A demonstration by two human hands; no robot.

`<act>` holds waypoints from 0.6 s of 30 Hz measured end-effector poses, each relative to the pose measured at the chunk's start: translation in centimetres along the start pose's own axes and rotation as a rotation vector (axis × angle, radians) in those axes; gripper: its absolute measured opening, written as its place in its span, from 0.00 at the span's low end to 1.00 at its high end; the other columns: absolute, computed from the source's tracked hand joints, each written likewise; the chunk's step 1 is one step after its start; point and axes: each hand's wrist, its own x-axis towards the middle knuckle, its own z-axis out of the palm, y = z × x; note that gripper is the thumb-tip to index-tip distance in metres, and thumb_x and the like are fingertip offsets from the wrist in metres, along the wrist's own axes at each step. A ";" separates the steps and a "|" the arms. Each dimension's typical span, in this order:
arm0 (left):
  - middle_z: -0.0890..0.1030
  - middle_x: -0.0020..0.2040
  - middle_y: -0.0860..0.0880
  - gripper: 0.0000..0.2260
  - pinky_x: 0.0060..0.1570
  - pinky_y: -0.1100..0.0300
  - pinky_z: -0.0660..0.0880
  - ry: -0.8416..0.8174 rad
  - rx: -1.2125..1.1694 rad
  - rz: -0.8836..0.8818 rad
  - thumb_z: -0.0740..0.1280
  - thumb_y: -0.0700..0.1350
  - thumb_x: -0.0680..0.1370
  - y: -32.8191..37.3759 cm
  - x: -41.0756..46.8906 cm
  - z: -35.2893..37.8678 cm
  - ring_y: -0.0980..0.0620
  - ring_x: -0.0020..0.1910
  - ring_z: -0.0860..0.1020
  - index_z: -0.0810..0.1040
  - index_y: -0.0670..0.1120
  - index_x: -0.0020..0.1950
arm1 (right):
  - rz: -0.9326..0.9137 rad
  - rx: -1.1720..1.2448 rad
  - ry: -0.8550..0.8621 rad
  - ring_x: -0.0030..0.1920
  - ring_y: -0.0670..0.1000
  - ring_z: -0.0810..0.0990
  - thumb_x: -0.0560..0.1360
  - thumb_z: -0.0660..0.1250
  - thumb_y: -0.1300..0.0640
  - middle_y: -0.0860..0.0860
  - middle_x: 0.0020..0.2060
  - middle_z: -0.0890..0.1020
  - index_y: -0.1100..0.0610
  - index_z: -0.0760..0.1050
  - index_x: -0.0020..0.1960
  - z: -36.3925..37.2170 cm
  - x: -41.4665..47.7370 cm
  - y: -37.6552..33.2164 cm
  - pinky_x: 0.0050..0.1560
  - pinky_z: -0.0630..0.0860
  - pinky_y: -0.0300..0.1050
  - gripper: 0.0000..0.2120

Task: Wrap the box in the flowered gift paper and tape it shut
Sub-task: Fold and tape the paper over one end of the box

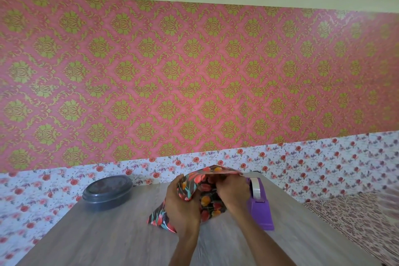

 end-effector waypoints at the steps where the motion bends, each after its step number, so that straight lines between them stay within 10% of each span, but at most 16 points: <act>1: 0.82 0.53 0.52 0.23 0.56 0.52 0.76 0.006 -0.003 -0.006 0.78 0.40 0.67 0.0 0.1 0.1 0.51 0.53 0.79 0.79 0.49 0.60 | -0.009 0.004 -0.018 0.44 0.57 0.83 0.74 0.62 0.47 0.53 0.43 0.83 0.56 0.79 0.48 0.2 0.1 0.2 0.38 0.76 0.44 0.14; 7: 0.82 0.54 0.50 0.22 0.55 0.55 0.76 0.015 -0.006 -0.015 0.78 0.38 0.67 -0.2 0.5 0.2 0.49 0.54 0.79 0.79 0.47 0.59 | -0.069 0.060 -0.040 0.38 0.54 0.82 0.67 0.59 0.27 0.49 0.37 0.82 0.52 0.78 0.43 1.5 0.5 2.1 0.34 0.77 0.45 0.28; 18: 0.82 0.52 0.51 0.22 0.53 0.60 0.71 -0.005 0.023 0.028 0.79 0.37 0.66 -0.3 0.9 -0.4 0.52 0.50 0.78 0.79 0.46 0.58 | 0.038 0.009 -0.057 0.42 0.55 0.84 0.65 0.66 0.34 0.50 0.41 0.84 0.53 0.80 0.48 0.6 0.2 0.6 0.39 0.80 0.45 0.24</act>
